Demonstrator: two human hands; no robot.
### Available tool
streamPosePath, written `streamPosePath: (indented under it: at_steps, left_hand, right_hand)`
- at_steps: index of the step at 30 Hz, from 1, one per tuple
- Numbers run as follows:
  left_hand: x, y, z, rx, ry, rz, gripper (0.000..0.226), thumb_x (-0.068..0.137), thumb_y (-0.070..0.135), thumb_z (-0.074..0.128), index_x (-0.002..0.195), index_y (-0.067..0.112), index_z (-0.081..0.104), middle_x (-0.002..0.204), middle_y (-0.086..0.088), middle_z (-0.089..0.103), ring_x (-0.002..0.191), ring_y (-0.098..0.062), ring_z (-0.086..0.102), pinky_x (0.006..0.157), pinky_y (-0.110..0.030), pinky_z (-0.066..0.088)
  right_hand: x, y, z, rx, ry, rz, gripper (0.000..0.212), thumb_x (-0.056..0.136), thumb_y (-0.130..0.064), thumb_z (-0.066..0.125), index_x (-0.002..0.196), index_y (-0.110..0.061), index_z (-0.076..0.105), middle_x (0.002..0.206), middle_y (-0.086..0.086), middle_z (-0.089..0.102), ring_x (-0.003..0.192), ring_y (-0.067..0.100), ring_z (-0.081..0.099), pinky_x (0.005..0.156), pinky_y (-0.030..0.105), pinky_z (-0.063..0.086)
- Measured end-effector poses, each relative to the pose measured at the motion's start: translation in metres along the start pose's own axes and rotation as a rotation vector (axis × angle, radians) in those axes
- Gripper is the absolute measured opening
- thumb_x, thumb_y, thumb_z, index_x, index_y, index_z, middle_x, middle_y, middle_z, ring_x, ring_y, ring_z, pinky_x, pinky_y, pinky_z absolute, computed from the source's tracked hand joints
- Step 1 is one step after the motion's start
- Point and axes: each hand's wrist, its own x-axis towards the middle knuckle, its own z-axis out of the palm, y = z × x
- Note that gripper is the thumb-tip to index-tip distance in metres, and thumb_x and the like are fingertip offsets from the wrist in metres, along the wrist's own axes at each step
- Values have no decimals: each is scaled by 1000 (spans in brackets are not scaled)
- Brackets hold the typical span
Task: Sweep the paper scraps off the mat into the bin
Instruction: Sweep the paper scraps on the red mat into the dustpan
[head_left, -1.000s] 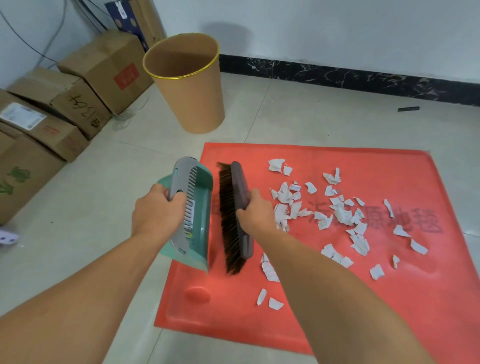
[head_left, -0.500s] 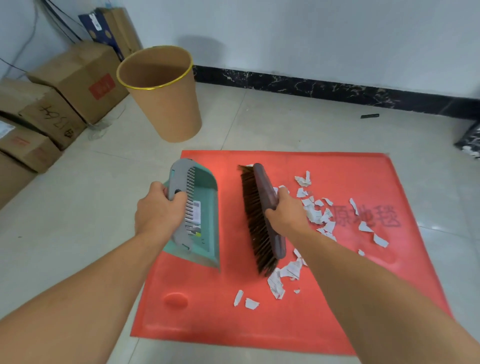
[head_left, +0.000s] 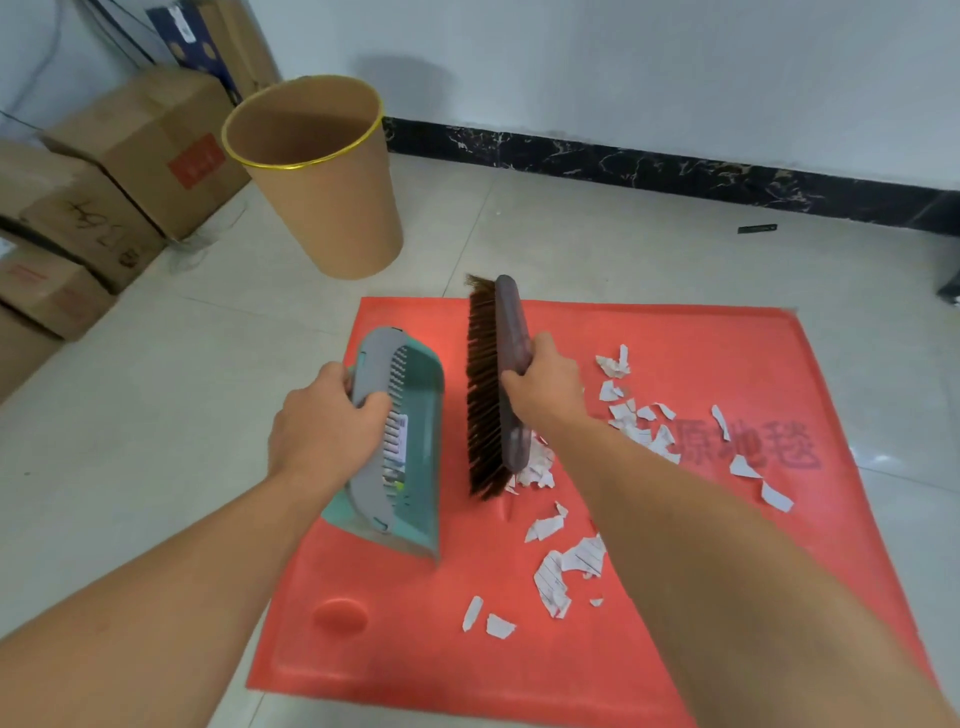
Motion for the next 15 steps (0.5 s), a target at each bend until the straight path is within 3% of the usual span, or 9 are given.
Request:
streamPosePath:
  at_steps: [6,15]
  left_hand:
    - [2,-2,1,14,-17,63,23,80,42,48,71,21,45,69,-4,58,64,-24,55,53,-31,36]
    - [5,4,4,30,12,79,28,71,49,38,68,21,44,67,-6,58,68,-31,54,56,-34,35]
  right_hand:
    - [17,-5,34,110,-11,124,30,88,-13,53,116,-10,43,96,8,50,84,29,52,68,34,41]
    - [3,55,-18,110,81,316,36,91,-14,54,124,-8,42,98,7,50,82,26,50,57,27,37]
